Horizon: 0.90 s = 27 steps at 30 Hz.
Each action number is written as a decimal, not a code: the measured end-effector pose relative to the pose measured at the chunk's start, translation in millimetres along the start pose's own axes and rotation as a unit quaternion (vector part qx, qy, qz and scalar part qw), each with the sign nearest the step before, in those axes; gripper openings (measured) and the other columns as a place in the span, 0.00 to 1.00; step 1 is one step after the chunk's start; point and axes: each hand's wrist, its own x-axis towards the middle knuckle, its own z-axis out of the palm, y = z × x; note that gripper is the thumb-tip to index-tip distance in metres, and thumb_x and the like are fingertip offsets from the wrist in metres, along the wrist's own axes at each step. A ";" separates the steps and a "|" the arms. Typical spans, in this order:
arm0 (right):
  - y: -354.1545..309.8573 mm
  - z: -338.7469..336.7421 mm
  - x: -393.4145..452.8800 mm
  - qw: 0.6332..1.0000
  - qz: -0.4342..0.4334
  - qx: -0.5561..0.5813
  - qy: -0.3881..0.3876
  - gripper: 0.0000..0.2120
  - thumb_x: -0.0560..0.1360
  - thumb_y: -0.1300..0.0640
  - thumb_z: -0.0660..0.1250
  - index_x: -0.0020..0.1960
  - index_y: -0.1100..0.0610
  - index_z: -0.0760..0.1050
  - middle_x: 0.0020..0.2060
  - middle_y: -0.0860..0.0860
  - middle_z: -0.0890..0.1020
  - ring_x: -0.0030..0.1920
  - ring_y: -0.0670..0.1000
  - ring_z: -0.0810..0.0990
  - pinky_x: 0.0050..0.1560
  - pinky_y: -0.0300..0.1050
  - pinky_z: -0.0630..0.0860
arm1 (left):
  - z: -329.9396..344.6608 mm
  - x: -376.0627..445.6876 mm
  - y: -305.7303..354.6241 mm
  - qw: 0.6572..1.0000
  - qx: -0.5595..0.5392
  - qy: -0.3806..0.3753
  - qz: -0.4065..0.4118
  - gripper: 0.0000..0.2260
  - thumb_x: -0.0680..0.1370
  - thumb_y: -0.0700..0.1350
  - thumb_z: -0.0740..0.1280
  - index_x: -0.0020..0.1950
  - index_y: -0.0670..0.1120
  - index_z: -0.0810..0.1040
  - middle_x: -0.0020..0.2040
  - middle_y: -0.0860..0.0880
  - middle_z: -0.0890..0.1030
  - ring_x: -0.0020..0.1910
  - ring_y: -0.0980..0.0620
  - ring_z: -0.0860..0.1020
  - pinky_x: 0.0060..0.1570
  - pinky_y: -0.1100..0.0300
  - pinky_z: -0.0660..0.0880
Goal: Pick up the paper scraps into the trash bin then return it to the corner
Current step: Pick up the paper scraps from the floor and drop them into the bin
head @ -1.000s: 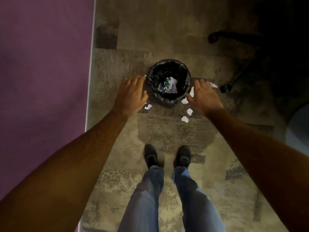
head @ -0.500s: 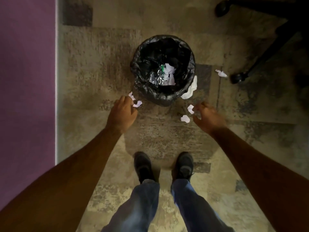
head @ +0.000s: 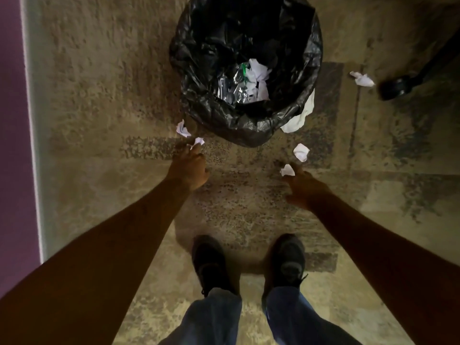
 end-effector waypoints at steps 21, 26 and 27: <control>21.0 -0.6 -6.7 0.983 -0.002 0.124 0.133 0.37 0.79 0.56 0.68 0.84 0.56 0.56 0.84 0.53 0.56 0.77 0.59 0.70 0.73 0.53 0.72 | 31.4 -17.3 3.4 0.995 -0.087 0.005 -0.043 0.28 0.83 0.43 0.64 0.84 0.38 0.65 0.87 0.42 0.57 0.84 0.38 0.59 0.82 0.46 0.61; -1.6 -82.6 -62.9 0.876 -0.035 0.335 0.345 0.25 0.83 0.50 0.65 0.79 0.51 0.67 0.80 0.45 0.65 0.61 0.40 0.80 0.61 0.35 0.79 | 29.6 -72.8 16.1 0.986 -0.156 0.004 -0.051 0.27 0.85 0.44 0.62 0.85 0.45 0.67 0.84 0.48 0.65 0.77 0.41 0.68 0.75 0.49 0.69; -8.4 -102.9 -73.8 0.856 -0.051 0.356 0.372 0.24 0.83 0.48 0.64 0.79 0.49 0.68 0.78 0.40 0.66 0.56 0.35 0.80 0.54 0.26 0.77 | 27.4 -83.4 17.8 0.984 -0.171 0.009 -0.049 0.28 0.84 0.45 0.63 0.85 0.45 0.66 0.84 0.48 0.65 0.77 0.41 0.68 0.75 0.50 0.68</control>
